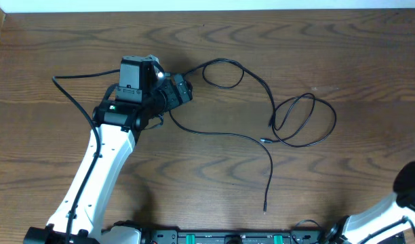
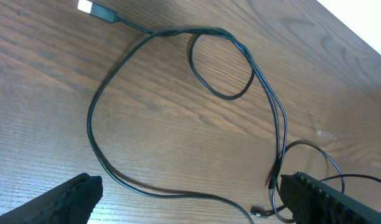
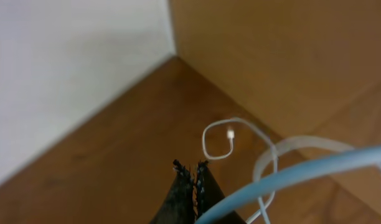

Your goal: Untangle cables

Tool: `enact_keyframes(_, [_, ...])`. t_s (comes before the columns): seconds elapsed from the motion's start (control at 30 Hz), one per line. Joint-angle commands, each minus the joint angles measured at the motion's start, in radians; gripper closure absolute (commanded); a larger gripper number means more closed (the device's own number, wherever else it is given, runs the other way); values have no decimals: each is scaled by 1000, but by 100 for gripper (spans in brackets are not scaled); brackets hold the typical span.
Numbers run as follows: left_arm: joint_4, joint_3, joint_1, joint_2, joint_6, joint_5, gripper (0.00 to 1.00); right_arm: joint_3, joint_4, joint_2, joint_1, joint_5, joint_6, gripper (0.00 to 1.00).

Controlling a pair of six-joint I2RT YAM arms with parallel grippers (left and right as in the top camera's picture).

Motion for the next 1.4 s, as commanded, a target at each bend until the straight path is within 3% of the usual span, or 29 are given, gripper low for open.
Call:
enact_keyframes(0.0, [-1, 6, 1, 1, -4, 9, 2, -1, -45, 143, -56, 30, -21, 99])
enact_keyframes(0.37, [-1, 6, 1, 1, -4, 9, 2, -1, -122, 485, -109, 26, 33, 99])
enact_keyframes(0.63, [-1, 6, 1, 1, -4, 9, 2, -1, -251, 499, -97, -81, 87, 97])
enact_keyframes(0.67, [-1, 6, 1, 1, -4, 9, 2, -1, -287, 499, -95, -72, 100, 77])
enact_keyframes(0.7, [-1, 6, 1, 1, -4, 9, 2, 0, -316, 497, -94, -64, 116, 48])
enact_keyframes(0.73, [-1, 6, 1, 1, -4, 9, 2, 0, -339, 496, -94, -64, 131, 34])
enact_keyframes(0.83, [-1, 6, 1, 1, -4, 9, 2, 0, -386, 489, -94, -60, 156, 18])
enact_keyframes(0.87, [-1, 6, 1, 1, -4, 9, 2, 2, -397, 483, -94, -50, 163, 3])
enact_keyframes(1.03, [-1, 6, 1, 1, -4, 9, 2, 9, -483, 368, -87, 2, 238, 1])
enact_keyframes(1.2, [-1, 6, 1, 1, -4, 8, 2, 9, -668, 149, -37, -142, 272, 1])
enact_keyframes(1.37, [-1, 6, 1, 1, -4, 9, 2, 7, -666, -39, 22, -359, 133, 1])
